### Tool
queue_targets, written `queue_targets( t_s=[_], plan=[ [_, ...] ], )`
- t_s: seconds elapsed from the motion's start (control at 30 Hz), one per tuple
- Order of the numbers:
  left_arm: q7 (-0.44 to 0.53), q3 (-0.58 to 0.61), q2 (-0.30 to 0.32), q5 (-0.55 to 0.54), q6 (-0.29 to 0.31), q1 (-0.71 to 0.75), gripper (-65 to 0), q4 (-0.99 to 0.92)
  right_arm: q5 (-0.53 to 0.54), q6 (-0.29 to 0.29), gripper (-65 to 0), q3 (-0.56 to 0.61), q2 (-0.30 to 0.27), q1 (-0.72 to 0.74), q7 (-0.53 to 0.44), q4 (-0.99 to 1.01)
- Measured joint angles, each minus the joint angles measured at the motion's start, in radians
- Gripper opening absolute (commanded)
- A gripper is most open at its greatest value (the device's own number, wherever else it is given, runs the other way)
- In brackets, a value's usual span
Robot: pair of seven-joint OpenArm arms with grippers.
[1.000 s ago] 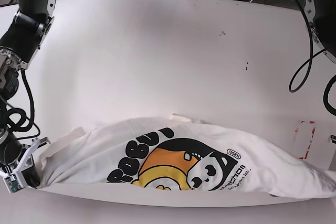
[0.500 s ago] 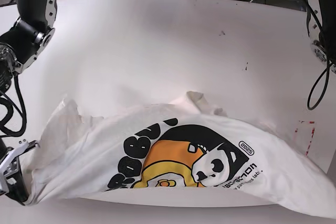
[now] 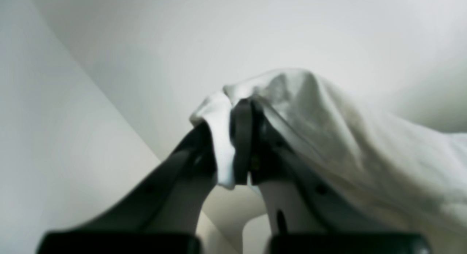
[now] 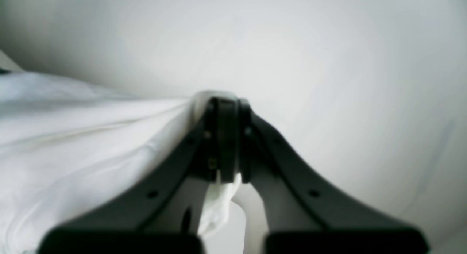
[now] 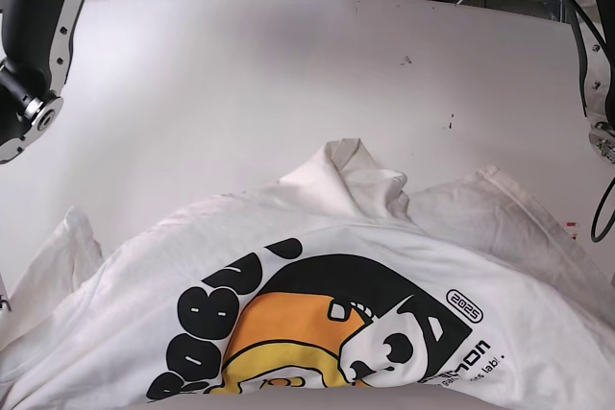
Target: Layout the t-shirt on the table in an organized manner, then fold the t-shirt properly
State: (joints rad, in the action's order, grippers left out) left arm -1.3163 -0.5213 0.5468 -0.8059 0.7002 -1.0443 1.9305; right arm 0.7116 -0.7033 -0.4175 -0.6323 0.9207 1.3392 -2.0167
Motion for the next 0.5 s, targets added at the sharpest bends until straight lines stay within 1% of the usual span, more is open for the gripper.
queue_targets(
  t_s=[0.13, 0.23, 0.3, 0.5],
  plan=[
    [0.000, -0.006, 0.000, -0.003, 0.000, 0.034, -65.0, 0.003, 0.000, 0.001, -65.0, -0.002, -0.008, -0.011, 0.001, -0.003],
    [-0.002, -0.008, 0.000, 0.000, 0.000, 0.101, -65.0, 0.002, -0.001, 0.003, -65.0, -0.008, -0.011, -0.068, 0.001, -0.004],
    [-0.020, -0.014, -0.002, 0.003, 0.001, 0.160, -65.0, -0.002, 0.000, 0.003, -65.0, -0.008, -0.010, -0.113, 0.012, -0.004],
    [-0.018, -0.097, -0.026, 0.008, -0.002, 0.304, -65.0, -0.004, -0.002, 0.003, -65.0, -0.008, -0.008, -0.226, 0.015, 0.000]
  ],
)
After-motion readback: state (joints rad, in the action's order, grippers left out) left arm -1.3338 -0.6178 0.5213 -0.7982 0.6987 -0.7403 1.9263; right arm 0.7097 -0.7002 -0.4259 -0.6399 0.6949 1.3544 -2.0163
